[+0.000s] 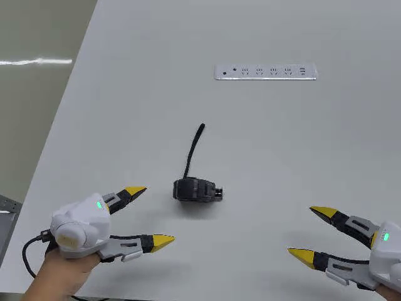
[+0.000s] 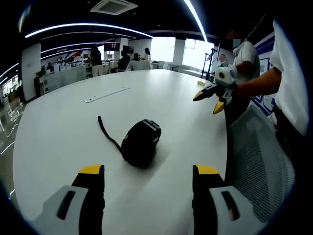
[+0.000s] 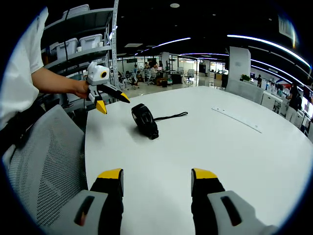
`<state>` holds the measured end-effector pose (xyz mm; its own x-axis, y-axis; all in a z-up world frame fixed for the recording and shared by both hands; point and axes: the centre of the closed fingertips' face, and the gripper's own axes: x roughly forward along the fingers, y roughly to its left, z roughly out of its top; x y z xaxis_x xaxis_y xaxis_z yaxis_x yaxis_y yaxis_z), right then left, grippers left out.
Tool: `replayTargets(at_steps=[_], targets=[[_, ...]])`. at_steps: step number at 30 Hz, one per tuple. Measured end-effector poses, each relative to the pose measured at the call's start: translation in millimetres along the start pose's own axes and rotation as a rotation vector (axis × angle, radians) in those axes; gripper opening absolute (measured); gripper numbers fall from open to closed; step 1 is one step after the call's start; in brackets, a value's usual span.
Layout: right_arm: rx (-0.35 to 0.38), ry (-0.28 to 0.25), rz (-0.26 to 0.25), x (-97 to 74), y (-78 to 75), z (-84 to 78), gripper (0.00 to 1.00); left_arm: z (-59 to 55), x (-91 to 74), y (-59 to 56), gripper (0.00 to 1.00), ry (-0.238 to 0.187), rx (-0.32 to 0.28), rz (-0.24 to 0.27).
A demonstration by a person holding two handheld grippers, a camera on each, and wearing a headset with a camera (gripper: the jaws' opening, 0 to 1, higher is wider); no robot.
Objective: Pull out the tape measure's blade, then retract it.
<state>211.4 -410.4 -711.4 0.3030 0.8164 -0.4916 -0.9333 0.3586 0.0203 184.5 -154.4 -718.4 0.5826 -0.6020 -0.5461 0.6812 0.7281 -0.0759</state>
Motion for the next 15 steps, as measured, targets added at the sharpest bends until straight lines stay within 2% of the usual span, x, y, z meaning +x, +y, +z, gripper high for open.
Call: replayTargets(at_steps=[15], targets=[[-0.025, 0.009, 0.042, 15.9, -5.2, 1.1, 0.55, 10.8, 13.7, 10.5, 0.67, 0.015, 0.067, -0.051]])
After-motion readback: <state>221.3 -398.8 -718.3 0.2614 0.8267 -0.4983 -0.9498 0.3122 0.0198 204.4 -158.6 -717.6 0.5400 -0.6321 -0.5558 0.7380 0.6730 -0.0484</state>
